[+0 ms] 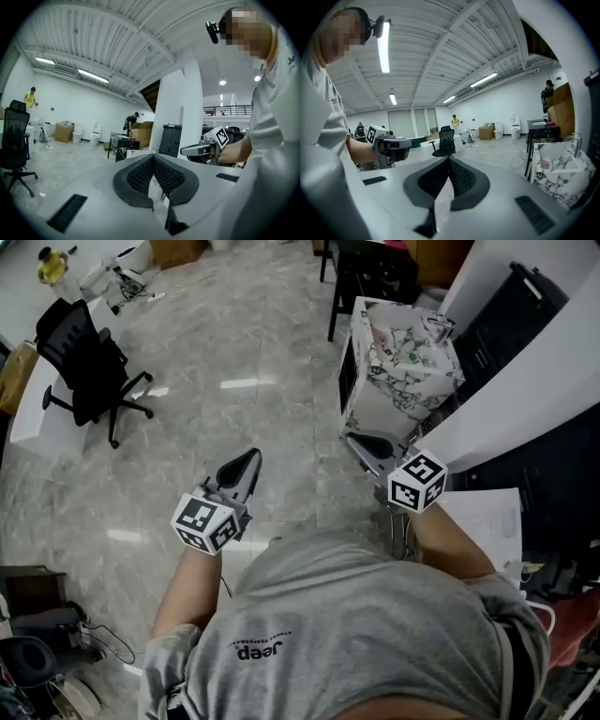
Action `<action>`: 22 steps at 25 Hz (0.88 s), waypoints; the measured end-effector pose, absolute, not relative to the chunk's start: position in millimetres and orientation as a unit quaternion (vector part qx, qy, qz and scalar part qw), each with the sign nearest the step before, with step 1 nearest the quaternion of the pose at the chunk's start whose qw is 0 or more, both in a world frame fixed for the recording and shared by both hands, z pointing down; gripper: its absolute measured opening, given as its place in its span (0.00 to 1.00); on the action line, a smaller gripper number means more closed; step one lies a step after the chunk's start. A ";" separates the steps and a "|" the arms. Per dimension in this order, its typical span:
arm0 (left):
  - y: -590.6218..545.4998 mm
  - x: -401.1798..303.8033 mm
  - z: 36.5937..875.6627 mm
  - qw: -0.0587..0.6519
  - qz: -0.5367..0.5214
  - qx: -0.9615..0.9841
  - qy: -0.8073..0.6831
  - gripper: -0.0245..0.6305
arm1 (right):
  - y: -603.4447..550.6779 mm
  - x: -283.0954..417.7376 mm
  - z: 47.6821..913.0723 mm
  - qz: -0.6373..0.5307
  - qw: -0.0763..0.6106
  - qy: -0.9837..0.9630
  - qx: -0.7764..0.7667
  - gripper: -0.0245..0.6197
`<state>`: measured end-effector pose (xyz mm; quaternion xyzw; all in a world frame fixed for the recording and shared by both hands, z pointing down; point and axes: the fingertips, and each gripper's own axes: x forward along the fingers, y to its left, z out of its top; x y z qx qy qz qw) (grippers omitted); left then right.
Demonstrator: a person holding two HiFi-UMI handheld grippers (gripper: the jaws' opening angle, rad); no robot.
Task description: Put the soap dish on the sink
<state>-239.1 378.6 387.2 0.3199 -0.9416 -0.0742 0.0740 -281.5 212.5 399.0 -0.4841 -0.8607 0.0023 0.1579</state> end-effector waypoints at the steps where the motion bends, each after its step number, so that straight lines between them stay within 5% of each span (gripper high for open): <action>1: 376.5 -239.1 385.5 0.071 -0.078 0.317 -0.943 0.06 | 209.9 -281.7 398.7 0.000 0.159 -0.859 -0.486 0.13; 22: 306.7 -264.5 371.4 0.060 -0.075 0.377 -0.921 0.06 | 147.9 -291.9 392.0 0.003 0.153 -0.879 -0.451 0.13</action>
